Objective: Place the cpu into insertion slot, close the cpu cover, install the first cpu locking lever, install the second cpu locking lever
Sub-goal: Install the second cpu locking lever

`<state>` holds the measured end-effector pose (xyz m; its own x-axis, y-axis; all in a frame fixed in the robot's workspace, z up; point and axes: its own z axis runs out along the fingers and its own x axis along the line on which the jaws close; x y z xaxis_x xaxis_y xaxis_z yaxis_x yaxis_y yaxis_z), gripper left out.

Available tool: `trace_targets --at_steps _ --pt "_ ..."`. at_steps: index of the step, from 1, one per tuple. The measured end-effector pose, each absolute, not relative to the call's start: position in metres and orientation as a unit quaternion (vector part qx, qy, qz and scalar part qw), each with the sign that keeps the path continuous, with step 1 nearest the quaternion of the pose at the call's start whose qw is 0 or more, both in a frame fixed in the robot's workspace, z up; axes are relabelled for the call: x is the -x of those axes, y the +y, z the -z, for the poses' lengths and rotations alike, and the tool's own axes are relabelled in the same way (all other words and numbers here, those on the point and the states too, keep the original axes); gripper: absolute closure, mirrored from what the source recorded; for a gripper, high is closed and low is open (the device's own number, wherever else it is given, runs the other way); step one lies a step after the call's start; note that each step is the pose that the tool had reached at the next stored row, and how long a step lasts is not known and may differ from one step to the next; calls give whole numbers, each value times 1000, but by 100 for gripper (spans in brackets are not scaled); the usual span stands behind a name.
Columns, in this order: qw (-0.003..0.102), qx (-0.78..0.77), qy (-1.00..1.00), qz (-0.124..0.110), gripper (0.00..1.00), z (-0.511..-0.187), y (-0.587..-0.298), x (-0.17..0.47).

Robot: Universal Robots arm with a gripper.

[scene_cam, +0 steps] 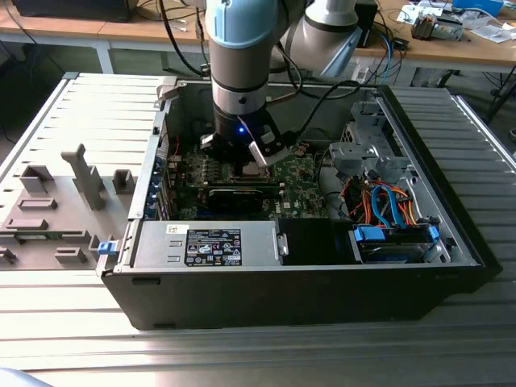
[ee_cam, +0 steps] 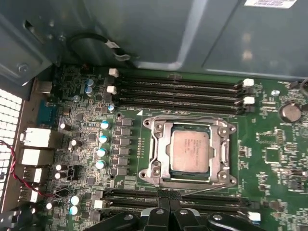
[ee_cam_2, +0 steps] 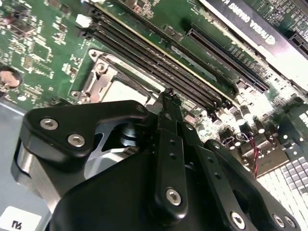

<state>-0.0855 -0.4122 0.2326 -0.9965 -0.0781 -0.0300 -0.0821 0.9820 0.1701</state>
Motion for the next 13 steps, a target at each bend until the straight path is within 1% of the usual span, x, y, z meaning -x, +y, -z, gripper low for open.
trace_targets --at_steps 9,13 --pt "12 41 995 -86 89 -207 -411 106" --pt "11 43 995 -87 89 -204 -410 109"
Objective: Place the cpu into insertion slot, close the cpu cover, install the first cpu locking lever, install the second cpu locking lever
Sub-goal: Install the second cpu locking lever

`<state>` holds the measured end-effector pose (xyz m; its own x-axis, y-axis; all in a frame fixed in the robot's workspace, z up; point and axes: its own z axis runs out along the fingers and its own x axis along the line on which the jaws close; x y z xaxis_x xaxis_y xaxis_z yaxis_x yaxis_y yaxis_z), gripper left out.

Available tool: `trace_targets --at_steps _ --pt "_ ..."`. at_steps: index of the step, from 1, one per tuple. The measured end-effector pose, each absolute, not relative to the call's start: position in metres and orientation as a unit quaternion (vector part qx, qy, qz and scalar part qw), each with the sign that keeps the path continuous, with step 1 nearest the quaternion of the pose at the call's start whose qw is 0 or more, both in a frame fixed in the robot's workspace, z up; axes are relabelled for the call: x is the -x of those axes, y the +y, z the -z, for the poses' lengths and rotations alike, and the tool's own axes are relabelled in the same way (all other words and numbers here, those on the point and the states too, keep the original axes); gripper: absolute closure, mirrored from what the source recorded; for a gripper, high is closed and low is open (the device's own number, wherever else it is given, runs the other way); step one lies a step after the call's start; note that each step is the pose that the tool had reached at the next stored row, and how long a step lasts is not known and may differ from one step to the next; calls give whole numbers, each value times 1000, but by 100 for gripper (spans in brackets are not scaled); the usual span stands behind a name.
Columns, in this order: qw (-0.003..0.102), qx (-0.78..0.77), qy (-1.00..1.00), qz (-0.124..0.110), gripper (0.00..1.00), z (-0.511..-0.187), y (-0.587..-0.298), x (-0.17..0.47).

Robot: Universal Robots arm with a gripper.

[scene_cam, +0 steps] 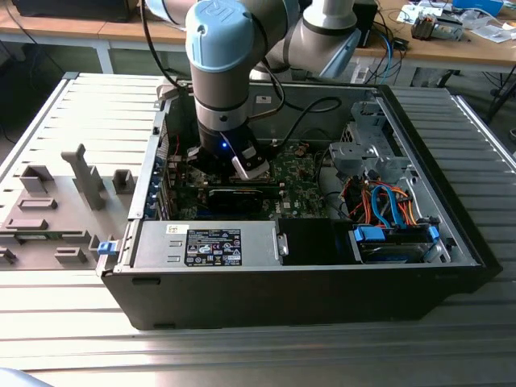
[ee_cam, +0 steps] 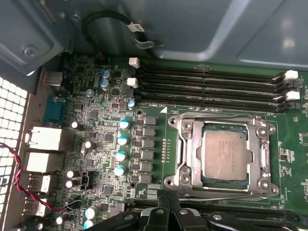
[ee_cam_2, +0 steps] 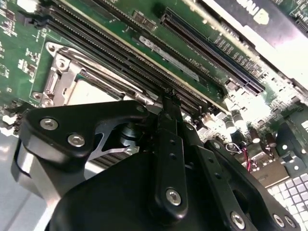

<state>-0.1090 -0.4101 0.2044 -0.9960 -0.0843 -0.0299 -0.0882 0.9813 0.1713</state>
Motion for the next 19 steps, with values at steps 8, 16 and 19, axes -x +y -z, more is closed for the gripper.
trace_targets --at_steps 8,16,19 --pt "11 49 994 -94 89 -201 -402 109" --pt "11 52 994 -94 89 -200 -400 109" --pt "11 53 994 -94 89 -198 -400 109"
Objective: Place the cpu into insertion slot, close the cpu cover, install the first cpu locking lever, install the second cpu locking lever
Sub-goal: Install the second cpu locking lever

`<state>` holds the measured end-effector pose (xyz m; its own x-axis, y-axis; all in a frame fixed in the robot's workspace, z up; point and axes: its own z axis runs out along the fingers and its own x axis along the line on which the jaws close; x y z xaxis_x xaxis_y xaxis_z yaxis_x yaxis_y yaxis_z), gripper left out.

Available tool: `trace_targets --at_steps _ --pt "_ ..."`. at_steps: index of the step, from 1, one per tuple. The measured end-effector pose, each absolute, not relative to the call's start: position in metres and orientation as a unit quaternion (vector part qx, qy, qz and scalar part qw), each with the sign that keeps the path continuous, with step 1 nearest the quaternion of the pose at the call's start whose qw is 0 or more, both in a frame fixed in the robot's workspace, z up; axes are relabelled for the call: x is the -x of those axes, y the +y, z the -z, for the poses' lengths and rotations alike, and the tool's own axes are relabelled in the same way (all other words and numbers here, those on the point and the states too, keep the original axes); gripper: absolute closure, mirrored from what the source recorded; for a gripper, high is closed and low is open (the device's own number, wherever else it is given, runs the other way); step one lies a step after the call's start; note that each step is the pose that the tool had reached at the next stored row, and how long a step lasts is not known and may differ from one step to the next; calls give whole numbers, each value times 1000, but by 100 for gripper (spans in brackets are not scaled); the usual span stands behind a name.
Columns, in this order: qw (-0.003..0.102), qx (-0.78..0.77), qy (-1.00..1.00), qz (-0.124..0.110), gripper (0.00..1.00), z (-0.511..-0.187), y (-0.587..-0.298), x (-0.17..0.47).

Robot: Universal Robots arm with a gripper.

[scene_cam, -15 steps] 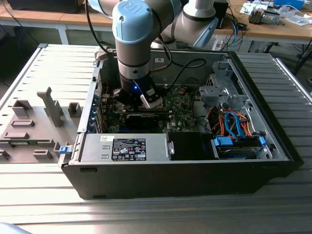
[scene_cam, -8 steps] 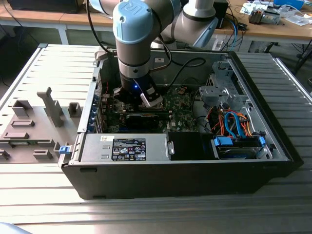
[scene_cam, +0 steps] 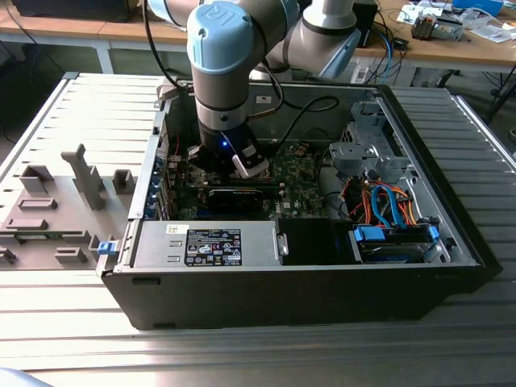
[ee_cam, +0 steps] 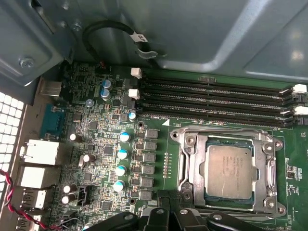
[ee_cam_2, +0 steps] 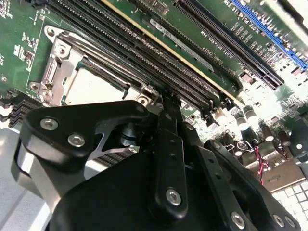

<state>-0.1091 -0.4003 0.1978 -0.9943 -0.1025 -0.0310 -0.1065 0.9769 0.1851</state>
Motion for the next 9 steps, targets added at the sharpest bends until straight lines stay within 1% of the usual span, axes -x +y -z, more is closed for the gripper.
trace_targets --at_steps 6,9 --pt "11 53 994 -92 89 -200 -401 109" --pt "11 53 994 -90 89 -208 -401 109"
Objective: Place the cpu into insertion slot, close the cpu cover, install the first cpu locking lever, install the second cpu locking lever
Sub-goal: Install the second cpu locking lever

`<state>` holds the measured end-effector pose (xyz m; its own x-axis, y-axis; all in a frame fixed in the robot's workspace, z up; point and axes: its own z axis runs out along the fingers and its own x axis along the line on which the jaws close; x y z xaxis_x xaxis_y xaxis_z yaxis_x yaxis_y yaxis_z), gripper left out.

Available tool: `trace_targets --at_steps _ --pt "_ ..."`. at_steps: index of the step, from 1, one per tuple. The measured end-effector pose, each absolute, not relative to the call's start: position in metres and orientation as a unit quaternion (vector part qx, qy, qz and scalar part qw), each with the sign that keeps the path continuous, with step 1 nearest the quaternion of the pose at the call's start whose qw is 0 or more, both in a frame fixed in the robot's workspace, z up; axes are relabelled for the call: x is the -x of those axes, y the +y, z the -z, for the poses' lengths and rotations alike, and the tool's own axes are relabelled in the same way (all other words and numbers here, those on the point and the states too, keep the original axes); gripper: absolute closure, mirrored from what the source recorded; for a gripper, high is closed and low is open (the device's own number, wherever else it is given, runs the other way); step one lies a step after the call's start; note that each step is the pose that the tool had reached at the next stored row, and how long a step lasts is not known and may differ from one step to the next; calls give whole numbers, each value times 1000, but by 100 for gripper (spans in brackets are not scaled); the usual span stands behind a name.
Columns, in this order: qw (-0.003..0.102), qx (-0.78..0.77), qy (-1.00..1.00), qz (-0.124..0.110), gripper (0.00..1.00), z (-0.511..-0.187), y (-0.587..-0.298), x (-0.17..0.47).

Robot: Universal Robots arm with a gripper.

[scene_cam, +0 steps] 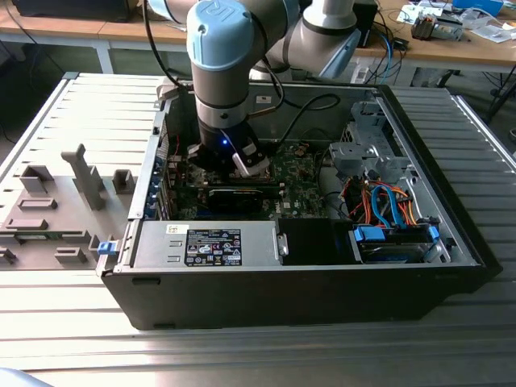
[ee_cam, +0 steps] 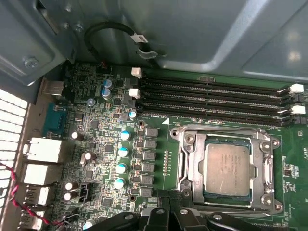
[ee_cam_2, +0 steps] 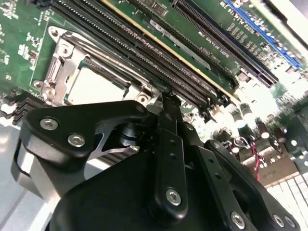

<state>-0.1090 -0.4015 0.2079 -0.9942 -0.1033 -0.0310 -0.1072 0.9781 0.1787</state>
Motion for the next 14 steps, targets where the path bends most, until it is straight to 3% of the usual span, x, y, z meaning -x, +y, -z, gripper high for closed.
trace_targets --at_steps 5,14 --pt "9 53 995 -88 89 -213 -401 102" --pt "-5 52 995 -81 89 -213 -399 64"
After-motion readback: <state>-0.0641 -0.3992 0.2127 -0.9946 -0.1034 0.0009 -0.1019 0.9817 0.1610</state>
